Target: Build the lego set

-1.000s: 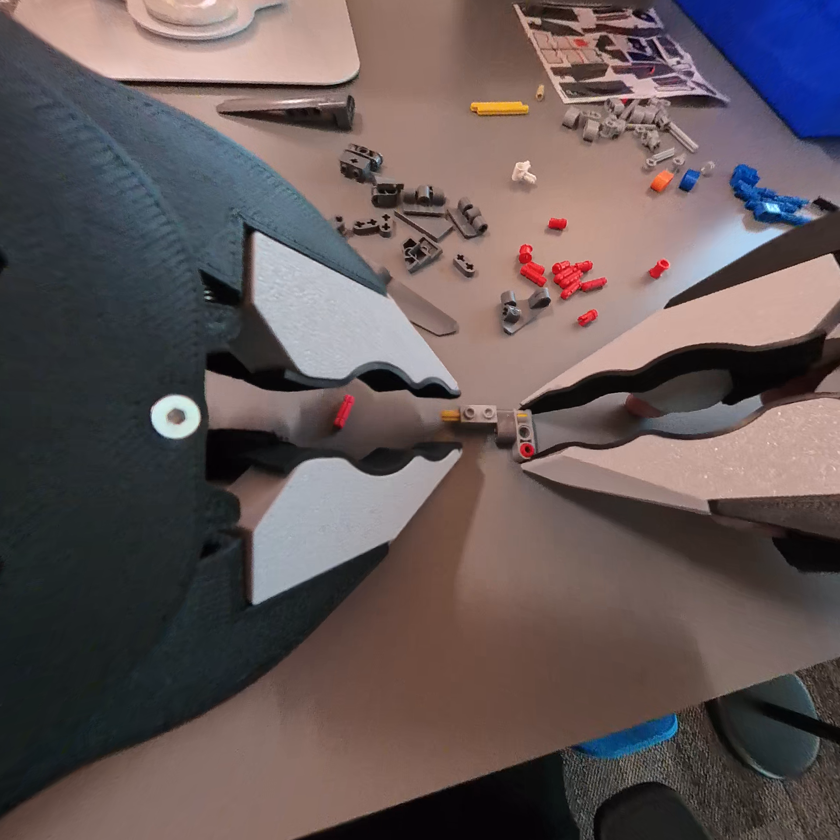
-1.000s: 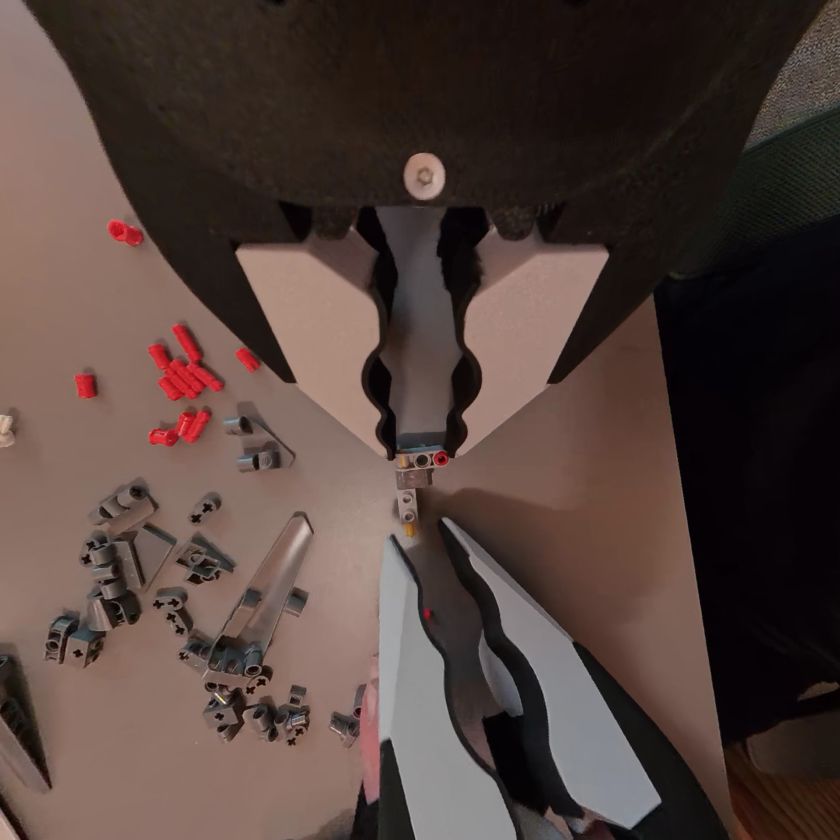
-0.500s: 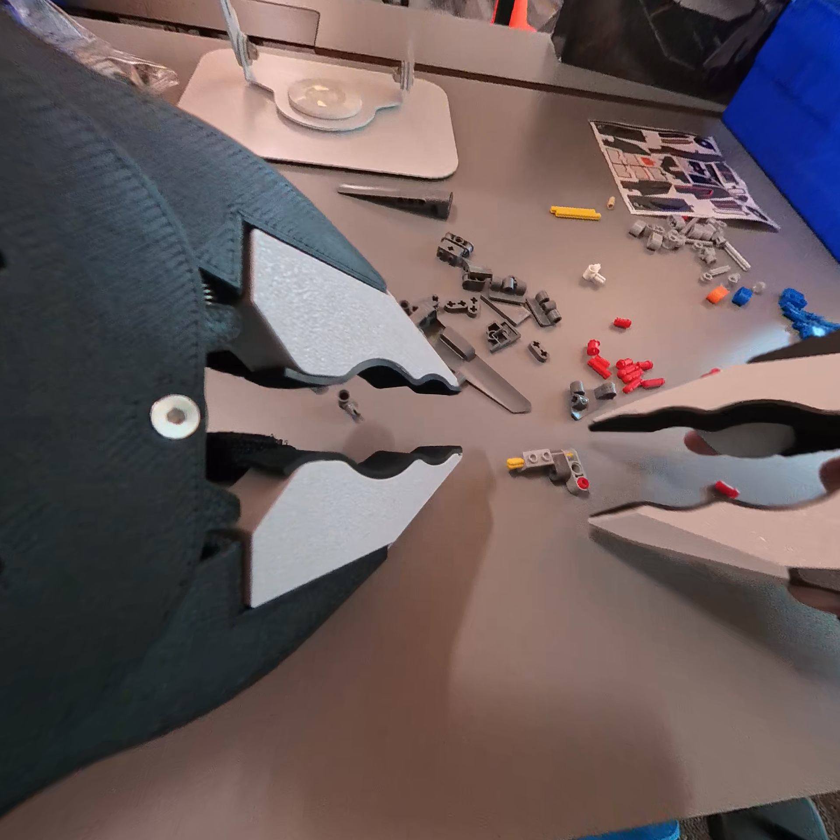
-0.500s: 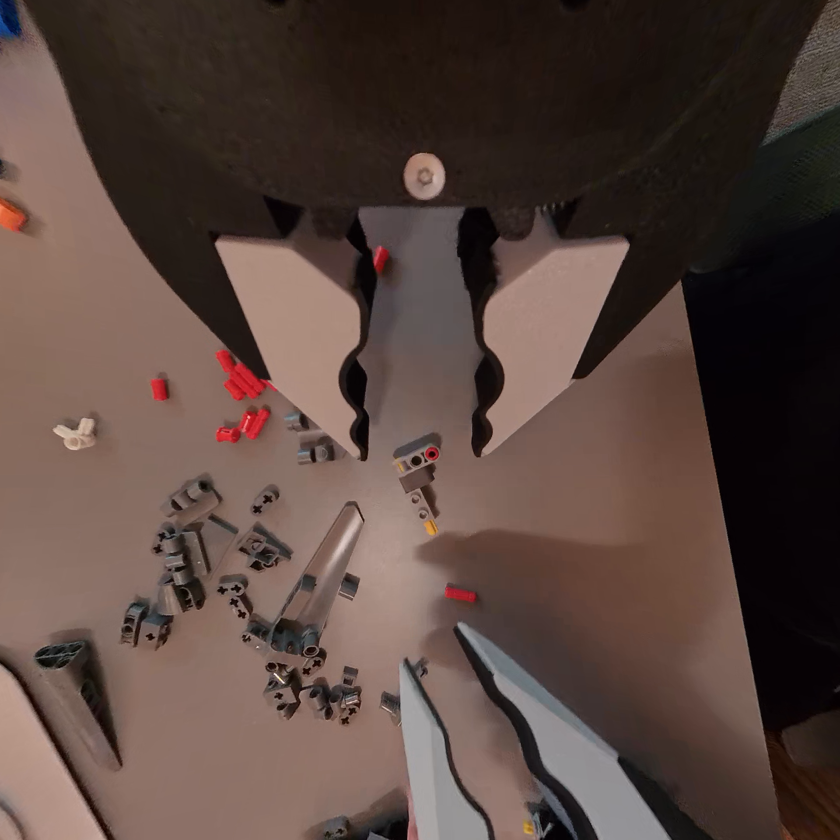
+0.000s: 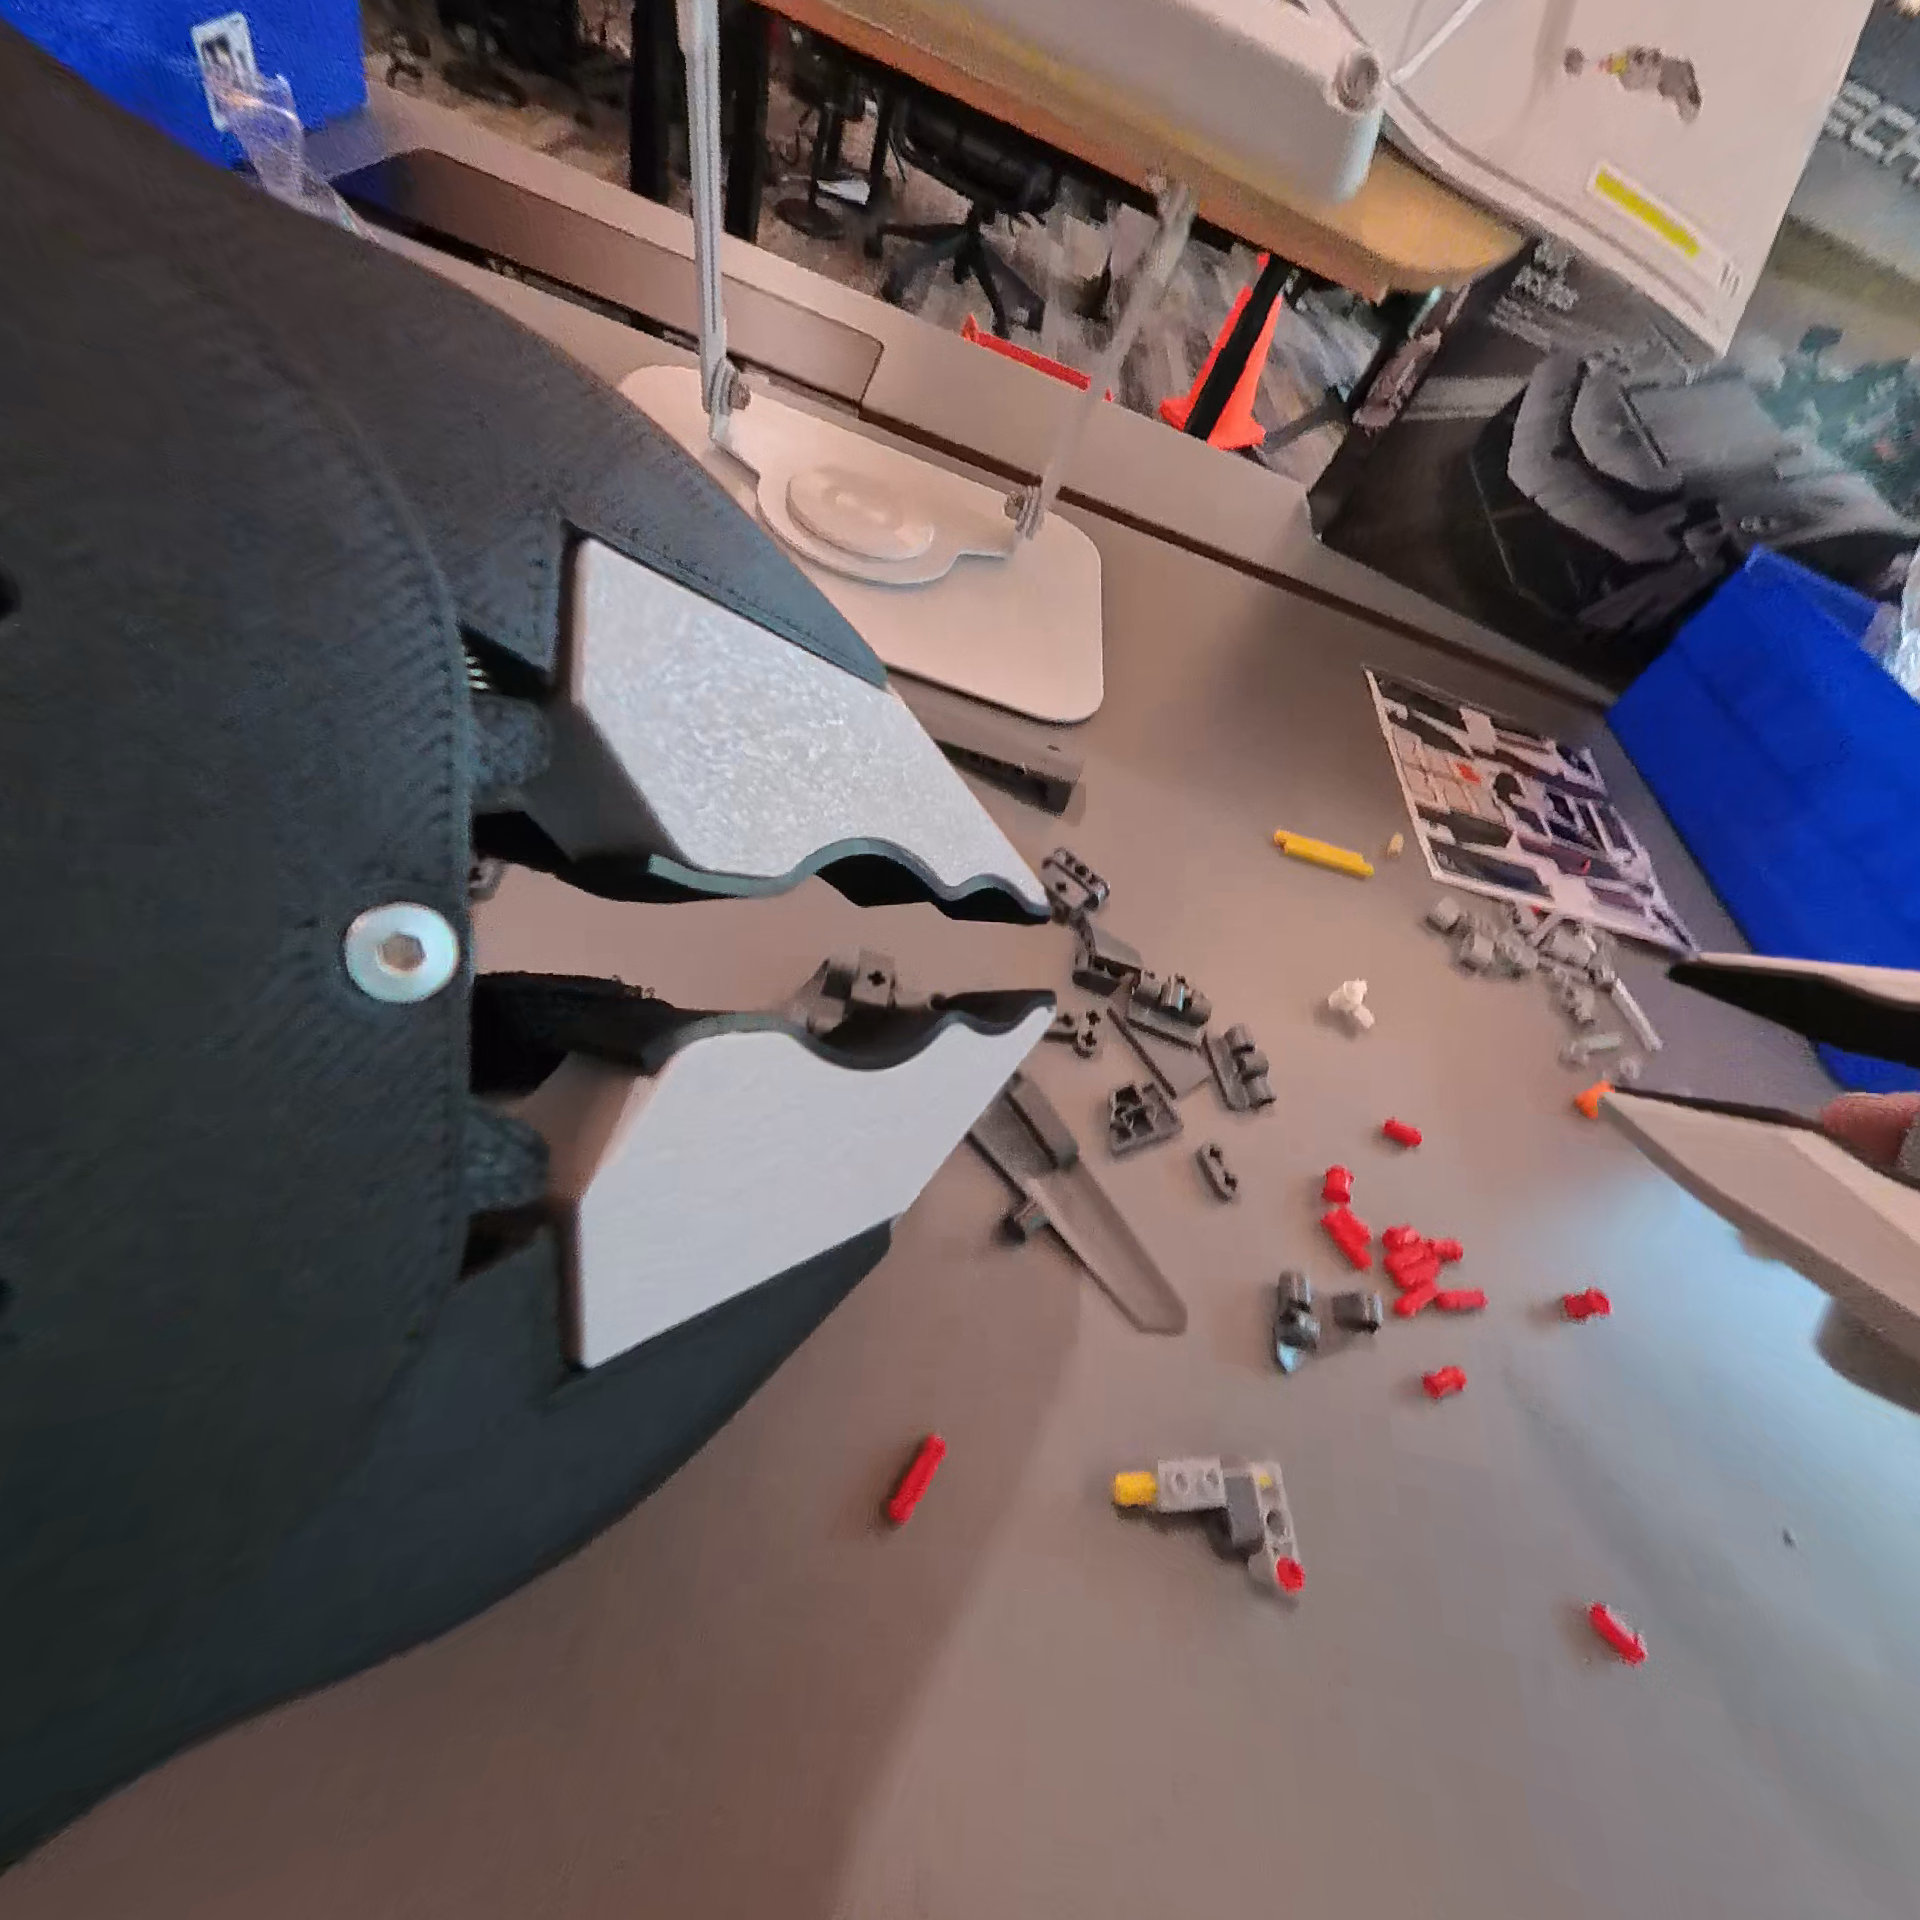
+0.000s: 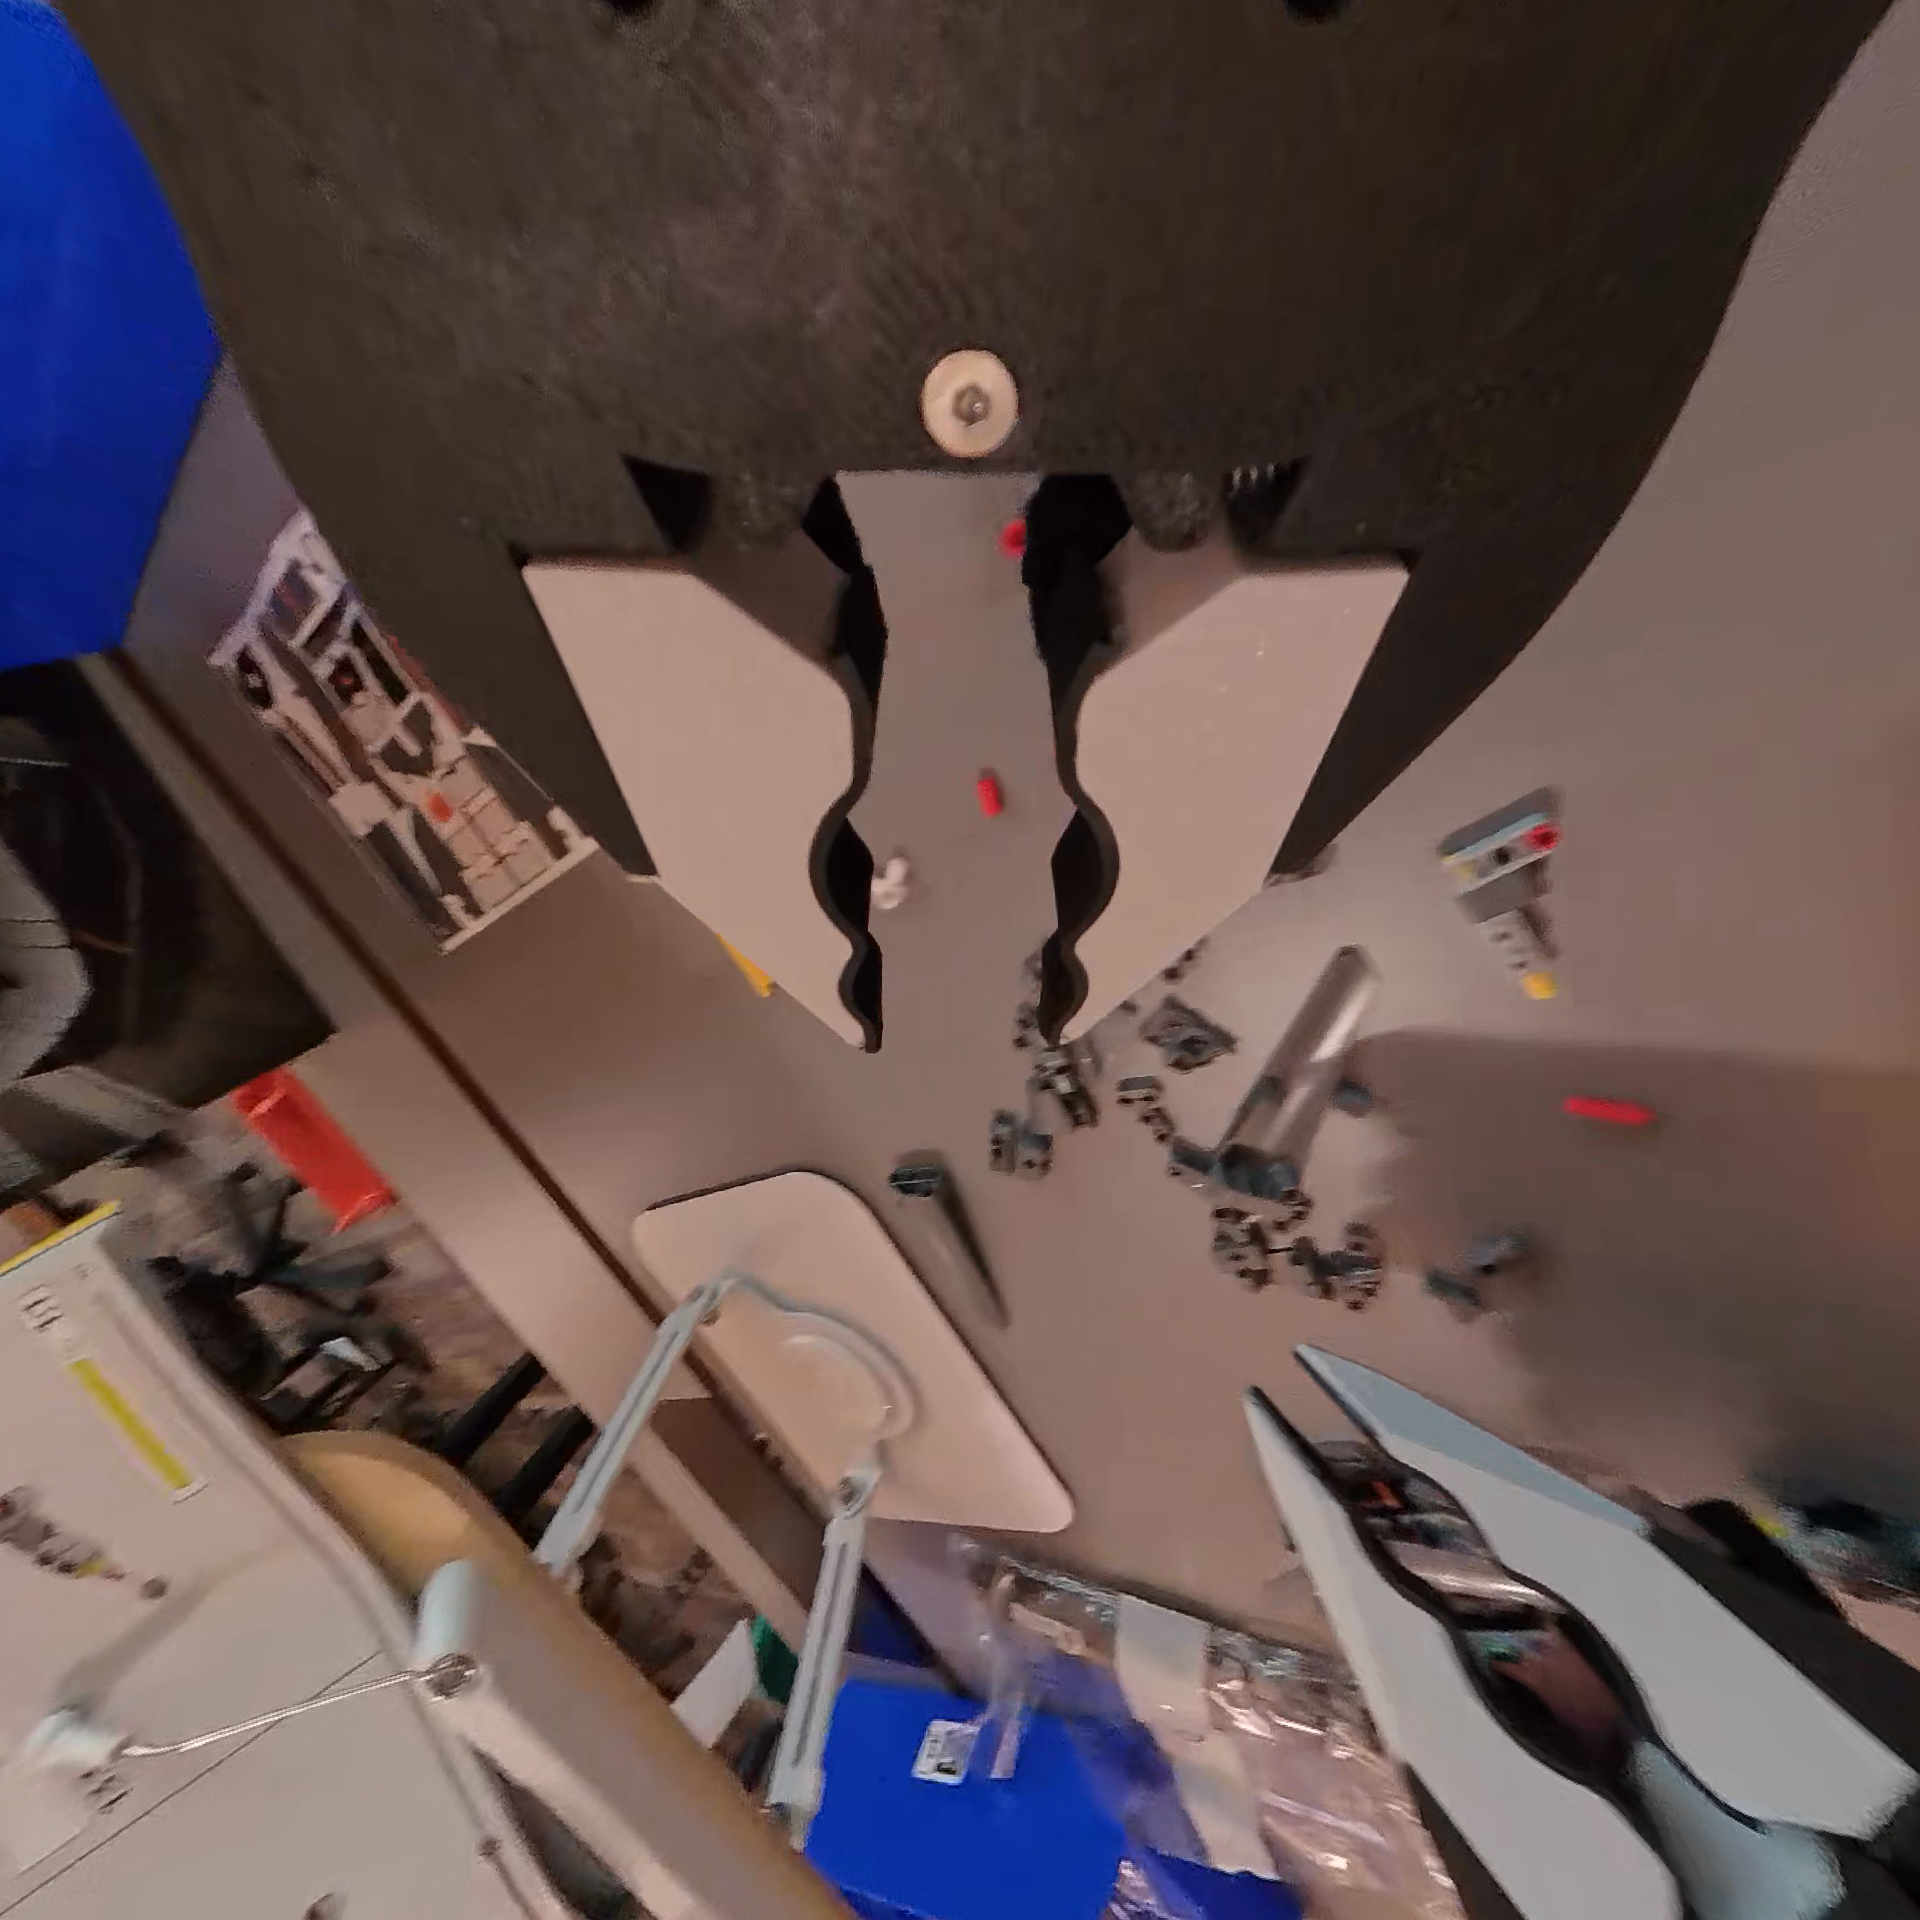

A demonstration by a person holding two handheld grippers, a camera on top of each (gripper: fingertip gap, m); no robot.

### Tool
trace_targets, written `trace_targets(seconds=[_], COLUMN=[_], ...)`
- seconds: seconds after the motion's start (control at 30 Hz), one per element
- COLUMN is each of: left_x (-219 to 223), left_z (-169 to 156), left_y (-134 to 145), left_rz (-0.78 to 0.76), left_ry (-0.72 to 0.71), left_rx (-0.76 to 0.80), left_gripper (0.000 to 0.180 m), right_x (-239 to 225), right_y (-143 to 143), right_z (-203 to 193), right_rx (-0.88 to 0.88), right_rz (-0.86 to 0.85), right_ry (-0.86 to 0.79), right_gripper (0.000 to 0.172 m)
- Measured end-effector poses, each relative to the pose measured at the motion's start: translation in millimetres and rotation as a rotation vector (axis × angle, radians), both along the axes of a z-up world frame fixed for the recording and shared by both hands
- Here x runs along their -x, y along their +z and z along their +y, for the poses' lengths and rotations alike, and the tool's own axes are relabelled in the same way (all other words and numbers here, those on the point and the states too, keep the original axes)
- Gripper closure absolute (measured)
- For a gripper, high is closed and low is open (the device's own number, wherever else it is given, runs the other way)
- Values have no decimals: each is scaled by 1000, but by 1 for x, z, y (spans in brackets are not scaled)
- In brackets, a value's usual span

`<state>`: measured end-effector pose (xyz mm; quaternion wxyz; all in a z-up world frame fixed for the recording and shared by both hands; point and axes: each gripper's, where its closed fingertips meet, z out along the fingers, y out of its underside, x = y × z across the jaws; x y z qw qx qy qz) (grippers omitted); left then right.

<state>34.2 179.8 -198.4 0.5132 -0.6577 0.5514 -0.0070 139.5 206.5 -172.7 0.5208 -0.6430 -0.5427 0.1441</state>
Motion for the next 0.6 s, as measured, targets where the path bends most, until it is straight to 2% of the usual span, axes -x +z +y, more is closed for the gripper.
trace_targets(seconds=[0.2, 0.33, 0.43, 0.6], left_x=[11, 17, 16, 16], left_z=[6, 6, 5, 3], left_y=[6, 2, 3, 5], left_rz=[36, 38, 38, 66], left_ry=[34, 46, 41, 42], left_rx=[-111, -100, -108, -146], left_gripper=[175, 177, 178, 178], right_x=[0, -15, -23, -22], right_y=[-1, -5, -5, -14], right_z=[42, 44, 45, 41], right_rx=[-211, -282, -269, -306], right_rz=[10, -11, 17, -32], right_ry=[-70, -93, -105, -80], right_gripper=[146, 148, 149, 151])
